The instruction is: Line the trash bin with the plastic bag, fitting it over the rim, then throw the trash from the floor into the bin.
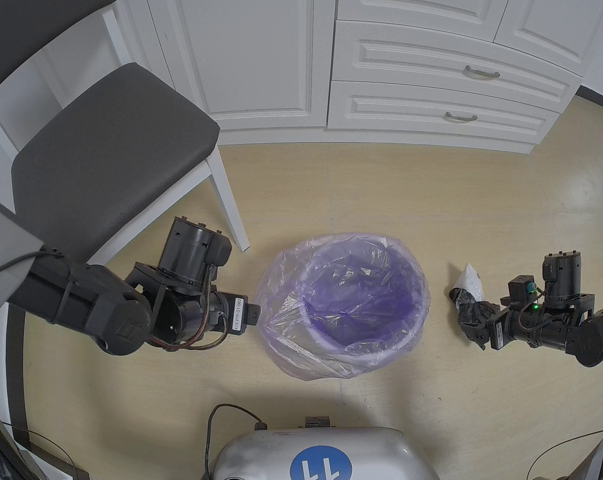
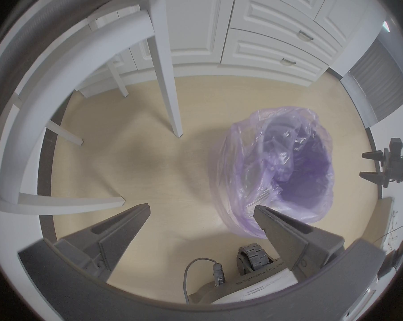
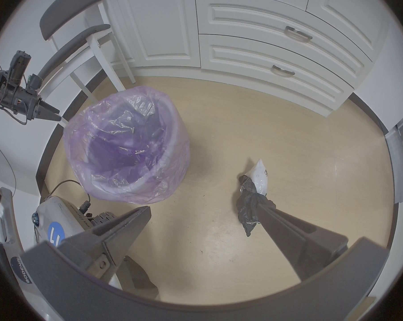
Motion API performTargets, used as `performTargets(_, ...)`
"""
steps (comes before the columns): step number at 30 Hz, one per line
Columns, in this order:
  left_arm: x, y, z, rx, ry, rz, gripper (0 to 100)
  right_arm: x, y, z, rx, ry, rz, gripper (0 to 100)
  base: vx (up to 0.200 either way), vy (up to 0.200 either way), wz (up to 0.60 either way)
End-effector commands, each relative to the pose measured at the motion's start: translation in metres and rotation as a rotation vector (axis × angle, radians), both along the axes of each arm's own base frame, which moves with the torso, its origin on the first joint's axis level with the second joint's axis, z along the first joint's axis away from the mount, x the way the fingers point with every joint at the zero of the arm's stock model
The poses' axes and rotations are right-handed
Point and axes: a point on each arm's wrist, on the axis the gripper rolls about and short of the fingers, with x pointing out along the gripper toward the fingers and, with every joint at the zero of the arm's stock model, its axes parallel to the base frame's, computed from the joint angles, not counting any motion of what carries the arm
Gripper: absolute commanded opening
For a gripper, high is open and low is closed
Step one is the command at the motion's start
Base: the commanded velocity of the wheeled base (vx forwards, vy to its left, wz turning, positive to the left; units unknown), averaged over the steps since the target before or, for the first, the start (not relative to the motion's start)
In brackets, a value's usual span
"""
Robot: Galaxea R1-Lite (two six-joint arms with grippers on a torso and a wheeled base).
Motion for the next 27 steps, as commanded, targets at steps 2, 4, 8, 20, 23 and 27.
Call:
performTargets(2,-0.011,0.004,0.018,-0.021,-0.045,-0.012,100,-0.001,-0.003,0.004,0.001,-0.017,-0.008,100,0.000,0.000,0.00)
performTargets(4,-0.016,0.006,0.019,-0.022,-0.046,-0.015,100,-0.003,-0.003,0.006,0.002,-0.022,-0.008,100,0.000,0.000,0.00)
performTargets(8,-0.023,0.005,0.023,-0.028,-0.054,-0.026,100,-0.003,-0.003,0.006,0.001,-0.023,-0.007,100,0.000,0.000,0.00)
performTargets(20,-0.057,0.012,0.040,-0.099,-0.136,-0.067,100,-0.001,-0.003,0.003,0.001,-0.013,-0.008,100,0.000,0.000,0.00)
performTargets(23,-0.063,0.014,0.030,-0.132,-0.181,-0.080,100,0.000,-0.004,0.002,-0.002,-0.007,-0.014,100,0.000,0.000,0.00)
performTargets(27,-0.068,0.018,0.013,-0.170,-0.222,-0.093,100,0.000,-0.006,0.001,-0.002,-0.004,-0.019,100,0.000,0.000,0.00)
